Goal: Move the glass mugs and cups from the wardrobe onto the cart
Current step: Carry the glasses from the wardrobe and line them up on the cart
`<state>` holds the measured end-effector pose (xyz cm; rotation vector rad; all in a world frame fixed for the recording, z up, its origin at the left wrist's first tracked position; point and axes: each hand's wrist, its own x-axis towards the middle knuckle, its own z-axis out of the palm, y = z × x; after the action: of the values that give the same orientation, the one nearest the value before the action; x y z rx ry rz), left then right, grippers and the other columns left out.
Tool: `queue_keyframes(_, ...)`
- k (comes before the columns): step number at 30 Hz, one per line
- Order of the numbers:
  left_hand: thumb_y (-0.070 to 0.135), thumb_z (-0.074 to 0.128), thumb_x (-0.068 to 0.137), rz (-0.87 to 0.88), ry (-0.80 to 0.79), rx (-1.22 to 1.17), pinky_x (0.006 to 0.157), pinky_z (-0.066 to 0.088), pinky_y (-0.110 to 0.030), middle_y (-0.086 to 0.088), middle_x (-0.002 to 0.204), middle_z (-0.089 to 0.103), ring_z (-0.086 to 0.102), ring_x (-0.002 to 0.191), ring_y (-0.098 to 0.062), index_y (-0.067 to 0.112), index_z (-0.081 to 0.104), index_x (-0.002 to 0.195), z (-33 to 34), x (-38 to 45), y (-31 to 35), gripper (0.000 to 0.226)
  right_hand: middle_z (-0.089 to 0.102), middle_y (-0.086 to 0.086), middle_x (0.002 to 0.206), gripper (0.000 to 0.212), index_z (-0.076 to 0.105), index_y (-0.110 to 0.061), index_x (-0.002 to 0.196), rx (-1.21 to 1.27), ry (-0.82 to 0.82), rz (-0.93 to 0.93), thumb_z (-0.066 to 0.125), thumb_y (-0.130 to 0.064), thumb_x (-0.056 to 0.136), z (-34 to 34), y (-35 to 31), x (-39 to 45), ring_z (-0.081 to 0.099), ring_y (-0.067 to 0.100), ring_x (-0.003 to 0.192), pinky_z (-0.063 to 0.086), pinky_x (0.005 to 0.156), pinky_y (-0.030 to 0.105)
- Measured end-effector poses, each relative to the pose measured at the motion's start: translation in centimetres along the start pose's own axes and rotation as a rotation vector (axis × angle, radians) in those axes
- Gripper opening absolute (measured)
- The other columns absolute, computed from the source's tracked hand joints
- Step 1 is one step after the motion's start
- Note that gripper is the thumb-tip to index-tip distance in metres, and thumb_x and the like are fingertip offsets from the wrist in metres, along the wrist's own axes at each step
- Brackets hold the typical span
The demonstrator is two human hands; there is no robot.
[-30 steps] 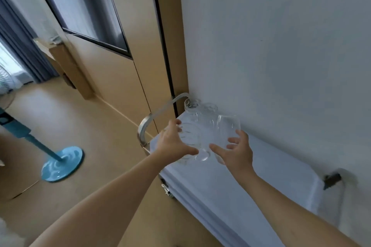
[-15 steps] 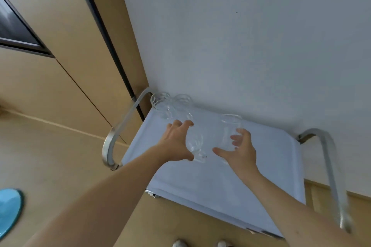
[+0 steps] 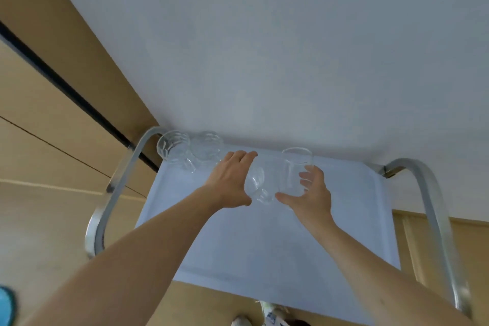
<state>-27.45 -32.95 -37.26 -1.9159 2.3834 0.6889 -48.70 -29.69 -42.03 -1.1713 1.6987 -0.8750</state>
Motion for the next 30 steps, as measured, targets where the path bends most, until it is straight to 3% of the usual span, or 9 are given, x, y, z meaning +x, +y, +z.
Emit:
queue_keyframes(8,0.028,0.083,0.065,0.030,-0.057,0.144,0.117,0.024,-0.033,0.000,0.152,0.038,0.037,0.139,-0.025,0.026,0.031,0.154,0.6,6.6,-0.4,0.103,0.054,-0.019,0.126,0.087,0.040,-0.043,0.126,0.028,0.026,0.059,0.093,-0.032,0.058,-0.1,2.1,3.6,0.056,0.010,0.112,0.045,0.087,0.026)
queue_keyframes(12,0.031,0.087,0.062,0.018,-0.049,0.144,0.115,0.031,-0.035,0.000,0.152,0.041,0.039,0.138,-0.026,0.026,0.034,0.152,0.3,8.4,-0.9,0.105,0.055,-0.018,0.125,0.085,0.039,-0.046,0.121,0.046,0.058,0.078,0.094,-0.025,0.059,0.0,3.0,4.7,0.057,0.012,0.112,0.046,0.092,0.028)
queue_keyframes(19,0.017,0.084,0.063,-0.015,-0.069,0.116,0.104,0.044,-0.035,0.003,0.152,0.038,0.034,0.140,-0.023,0.027,0.035,0.151,-0.9,9.6,-1.8,0.101,0.053,-0.024,0.120,0.085,0.040,-0.046,0.120,0.081,0.057,0.093,0.094,-0.024,0.059,0.0,3.1,6.2,0.058,0.012,0.114,0.045,0.092,0.027)
queue_keyframes(25,0.016,0.083,0.062,-0.009,-0.089,0.110,0.103,0.046,-0.036,0.004,0.152,0.037,0.035,0.140,-0.021,0.028,0.036,0.150,-1.3,9.3,-2.9,0.100,0.054,-0.023,0.124,0.086,0.040,-0.047,0.122,0.113,0.036,0.096,0.095,-0.024,0.060,0.7,2.3,7.0,0.057,0.010,0.114,0.042,0.084,0.018)
queue_keyframes(30,0.020,0.083,0.064,-0.023,-0.078,0.134,0.104,0.046,-0.039,0.003,0.153,0.037,0.035,0.140,-0.023,0.028,0.035,0.152,-1.3,9.2,-3.2,0.101,0.053,-0.020,0.125,0.088,0.041,-0.041,0.128,0.114,0.019,0.089,0.095,-0.023,0.061,1.2,2.1,7.1,0.057,0.012,0.114,0.043,0.091,0.025)
